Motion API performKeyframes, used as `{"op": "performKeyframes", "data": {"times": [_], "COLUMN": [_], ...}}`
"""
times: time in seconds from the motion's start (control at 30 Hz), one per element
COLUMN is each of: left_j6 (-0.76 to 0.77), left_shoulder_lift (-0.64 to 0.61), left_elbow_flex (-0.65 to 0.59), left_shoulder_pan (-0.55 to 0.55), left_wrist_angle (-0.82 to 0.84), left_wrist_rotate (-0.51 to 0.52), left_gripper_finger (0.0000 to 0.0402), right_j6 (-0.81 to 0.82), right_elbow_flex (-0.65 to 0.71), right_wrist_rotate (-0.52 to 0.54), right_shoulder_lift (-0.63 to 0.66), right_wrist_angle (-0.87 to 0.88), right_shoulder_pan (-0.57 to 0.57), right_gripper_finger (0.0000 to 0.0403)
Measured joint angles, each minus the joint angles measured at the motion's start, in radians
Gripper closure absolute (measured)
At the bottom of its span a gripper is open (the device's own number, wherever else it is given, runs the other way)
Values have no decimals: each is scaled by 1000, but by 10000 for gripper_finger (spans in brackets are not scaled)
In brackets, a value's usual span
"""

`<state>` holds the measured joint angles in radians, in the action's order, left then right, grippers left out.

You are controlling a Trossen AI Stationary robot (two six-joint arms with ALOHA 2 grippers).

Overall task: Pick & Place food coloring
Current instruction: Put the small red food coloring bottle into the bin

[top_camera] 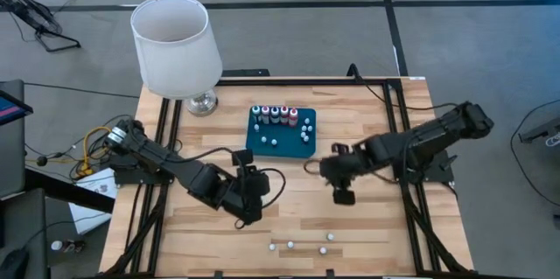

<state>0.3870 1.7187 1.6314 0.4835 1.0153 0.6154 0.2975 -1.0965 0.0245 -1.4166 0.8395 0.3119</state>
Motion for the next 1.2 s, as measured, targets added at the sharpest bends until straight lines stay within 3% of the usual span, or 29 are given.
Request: {"op": "performKeyframes", "data": {"times": [0.2, 0.37, 0.47, 0.6, 0.77, 0.9, 1.07, 1.2], "left_j6": [129, 36, -87, -223, -357, -472, -508, -535], "left_shoulder_lift": [-17, -58, -100, -171, -290, -391, -492, -577], "left_elbow_flex": [0, 0, 0, 0, 0, 0, -4, -155], "left_shoulder_pan": [81, 139, 149, 149, 159, 177, 181, 164], "left_wrist_angle": [40, -143, -324, -533, -639, -633, -560, -671], "left_wrist_rotate": [159, 204, 152, -23, -194, -180, -156, -156], "left_gripper_finger": [278, 278, 278, 278, 278, 278, 278, 278], "right_j6": [-160, -245, -300, -365, -403, -405, -412, -411], "right_elbow_flex": [-63, -89, -103, -113, -113, -113, -113, -113], "right_wrist_rotate": [-25, -49, -84, -130, -161, -183, -183, -183], "right_shoulder_lift": [-13, -9, -8, -12, -12, -12, -12, -12], "right_wrist_angle": [-2, -9, -11, -26, -80, -139, -192, -219], "right_shoulder_pan": [-137, -239, -295, -356, -417, -451, -478, -503], "right_gripper_finger": [356, 356, 356, 356, 356, 356, 356, 356]}}
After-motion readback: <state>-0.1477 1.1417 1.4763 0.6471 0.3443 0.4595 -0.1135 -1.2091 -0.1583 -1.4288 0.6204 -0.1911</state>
